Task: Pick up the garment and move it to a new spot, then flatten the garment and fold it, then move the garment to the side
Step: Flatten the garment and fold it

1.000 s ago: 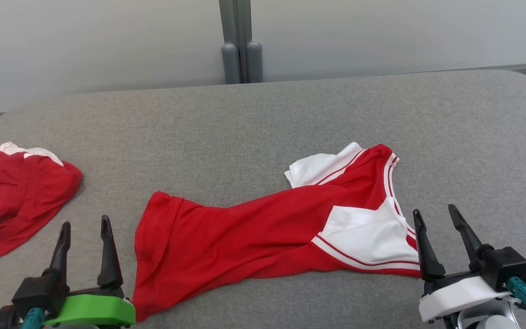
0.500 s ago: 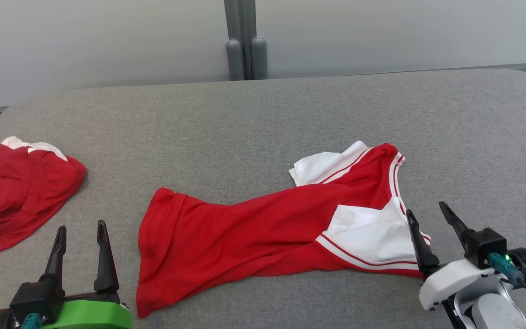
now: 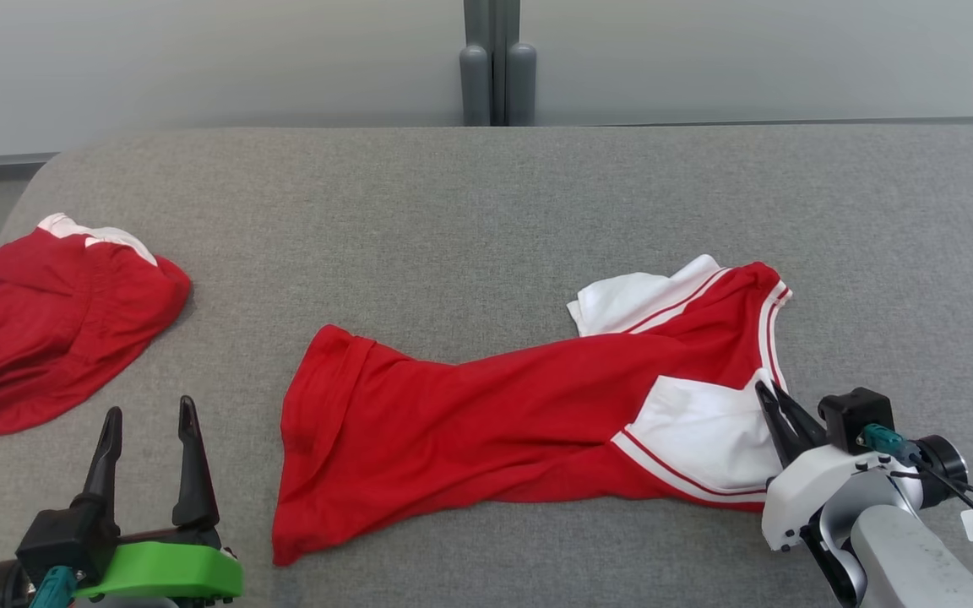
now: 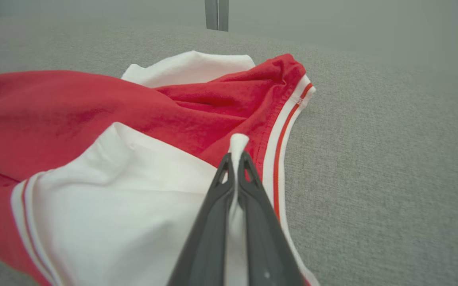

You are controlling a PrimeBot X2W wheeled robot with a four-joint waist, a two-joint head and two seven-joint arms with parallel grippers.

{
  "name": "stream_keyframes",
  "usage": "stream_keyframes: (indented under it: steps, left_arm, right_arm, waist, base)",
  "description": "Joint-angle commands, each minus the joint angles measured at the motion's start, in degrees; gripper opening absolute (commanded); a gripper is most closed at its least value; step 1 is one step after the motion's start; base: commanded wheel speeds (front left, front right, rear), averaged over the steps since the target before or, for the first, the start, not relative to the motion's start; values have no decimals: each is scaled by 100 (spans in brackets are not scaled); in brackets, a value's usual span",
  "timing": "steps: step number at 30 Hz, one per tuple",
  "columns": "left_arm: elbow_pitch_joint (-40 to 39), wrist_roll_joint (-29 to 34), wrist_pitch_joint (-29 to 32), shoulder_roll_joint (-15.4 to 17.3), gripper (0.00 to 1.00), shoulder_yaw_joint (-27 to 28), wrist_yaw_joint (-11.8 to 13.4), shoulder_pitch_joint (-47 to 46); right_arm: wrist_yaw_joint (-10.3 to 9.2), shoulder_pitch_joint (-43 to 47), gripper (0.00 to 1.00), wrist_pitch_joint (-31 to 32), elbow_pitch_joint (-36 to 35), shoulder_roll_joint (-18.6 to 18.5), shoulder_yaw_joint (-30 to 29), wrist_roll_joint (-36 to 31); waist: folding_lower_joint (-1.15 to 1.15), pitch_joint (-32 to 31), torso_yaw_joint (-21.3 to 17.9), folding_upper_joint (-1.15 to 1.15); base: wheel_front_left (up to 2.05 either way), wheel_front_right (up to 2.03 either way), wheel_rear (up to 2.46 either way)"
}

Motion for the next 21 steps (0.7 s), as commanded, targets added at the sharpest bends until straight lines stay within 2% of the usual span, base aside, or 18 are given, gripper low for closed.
stream_keyframes:
  steps: [1, 6, 13, 18, 21]
  left_arm:
    - [14, 26, -2, -8, 100, 25, -19, -34]
    - [45, 29, -2, -13, 100, 64, -42, 14]
    - [41, -21, -2, -18, 100, 120, -43, 129]
    - [39, -65, -2, -19, 100, 98, -5, 161]
    - [52, -71, -2, -19, 100, 81, -3, 155]
  right_arm:
    - [-11, -32, 0, -51, -21, -54, 10, 67]
    - [-11, 375, 0, -45, -918, -154, 8, 125]
    - [-10, 1524, 0, -47, -2521, -432, 49, 235]
    - [-10, 2206, 0, -48, -3159, -457, 130, 338]
    - [-10, 2514, 0, -47, -3284, -467, 196, 362]
  waist:
    - [0, -39, -58, 0]
    - [0, -119, -192, 0]
    - [0, -203, -410, 0]
    - [0, -200, -525, 0]
    - [0, -208, -556, 0]
  base:
    - [0, 0, 0]
    - [0, 0, 0]
    - [0, 0, 0]
    - [0, 0, 0]
    - [0, 0, 0]
